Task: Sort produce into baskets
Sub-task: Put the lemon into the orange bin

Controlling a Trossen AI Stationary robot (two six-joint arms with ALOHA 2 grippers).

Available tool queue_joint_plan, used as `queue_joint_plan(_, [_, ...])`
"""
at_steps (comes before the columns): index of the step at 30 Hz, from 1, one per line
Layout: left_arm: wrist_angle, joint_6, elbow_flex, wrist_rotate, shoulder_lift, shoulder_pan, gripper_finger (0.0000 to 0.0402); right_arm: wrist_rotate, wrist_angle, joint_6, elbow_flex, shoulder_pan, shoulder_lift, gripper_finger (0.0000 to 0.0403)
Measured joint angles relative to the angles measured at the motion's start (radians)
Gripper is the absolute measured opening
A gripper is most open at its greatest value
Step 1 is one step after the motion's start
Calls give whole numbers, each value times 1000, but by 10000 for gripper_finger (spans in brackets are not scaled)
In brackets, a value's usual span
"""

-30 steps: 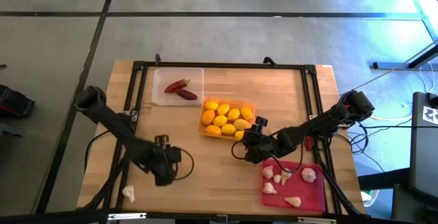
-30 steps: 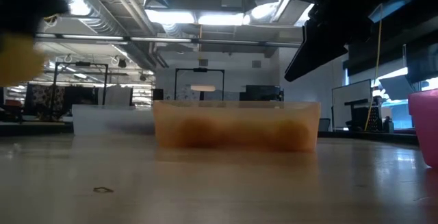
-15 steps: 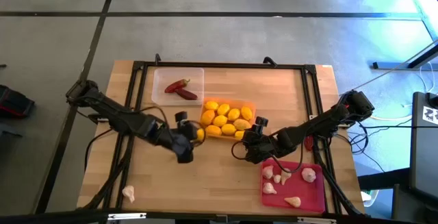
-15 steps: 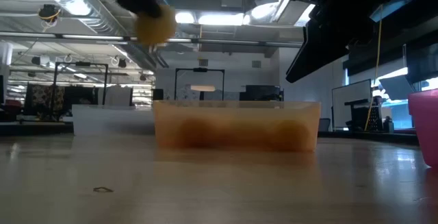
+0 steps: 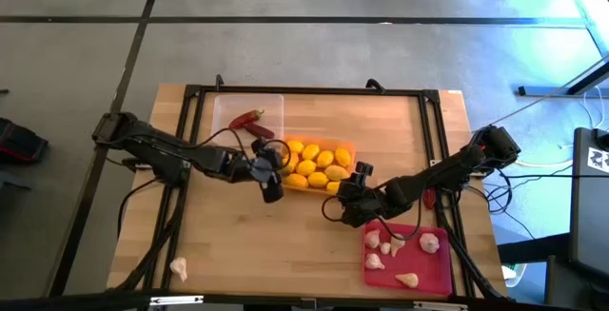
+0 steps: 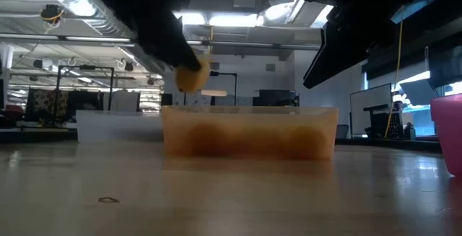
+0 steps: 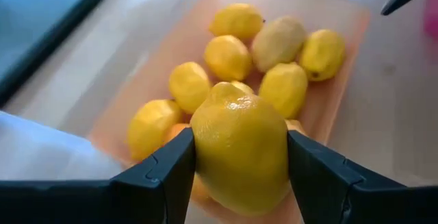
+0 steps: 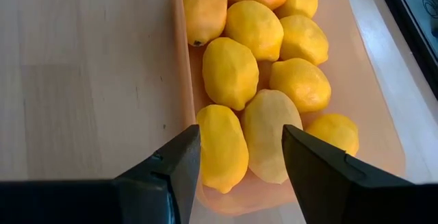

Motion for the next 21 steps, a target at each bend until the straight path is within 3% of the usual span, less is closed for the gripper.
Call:
queue_joint_plan(4, [141,-1,-88,89,0,24,198,0,1,0,0,0,0,198])
queue_joint_plan(16, [170,-23,-167,93,0,30,200,0,1,1,0,0,0,198])
queue_joint_plan(21, [153,-3,-167,93,0,35,234,0,1,1,0,0,0,198])
